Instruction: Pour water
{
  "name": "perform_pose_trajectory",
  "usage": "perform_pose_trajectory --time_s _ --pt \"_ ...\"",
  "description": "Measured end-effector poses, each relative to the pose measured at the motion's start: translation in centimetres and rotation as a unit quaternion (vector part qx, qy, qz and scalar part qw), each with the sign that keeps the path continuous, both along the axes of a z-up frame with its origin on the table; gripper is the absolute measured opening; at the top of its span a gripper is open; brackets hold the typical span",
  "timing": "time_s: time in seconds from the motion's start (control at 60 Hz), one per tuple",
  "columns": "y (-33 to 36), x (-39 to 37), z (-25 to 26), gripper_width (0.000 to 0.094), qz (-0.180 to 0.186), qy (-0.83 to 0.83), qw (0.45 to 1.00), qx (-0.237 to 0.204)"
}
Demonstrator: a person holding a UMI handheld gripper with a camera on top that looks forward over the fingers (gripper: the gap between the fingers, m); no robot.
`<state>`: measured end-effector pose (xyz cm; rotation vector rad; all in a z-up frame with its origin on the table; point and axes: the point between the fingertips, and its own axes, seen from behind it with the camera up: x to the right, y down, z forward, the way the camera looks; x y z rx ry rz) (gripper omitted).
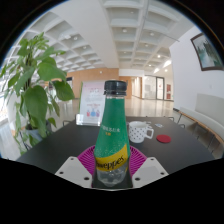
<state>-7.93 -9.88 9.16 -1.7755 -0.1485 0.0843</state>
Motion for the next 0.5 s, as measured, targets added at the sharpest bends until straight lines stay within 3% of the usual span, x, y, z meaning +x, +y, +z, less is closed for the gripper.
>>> perform_pose_trajectory --time_s 0.15,0.25,0.383,0.5 --pt "1.6 -4.3 8.3 0.0398 0.053 0.115 0.991 0.048" --pt "3.0 -7.3 15.0 0.0400 0.113 0.260 0.957 0.067" --pt "6.6 -9.6 22.0 0.0399 0.188 0.489 0.850 0.053" --pt "10.9 -8.5 24.3 0.0396 0.211 0.664 0.717 0.021"
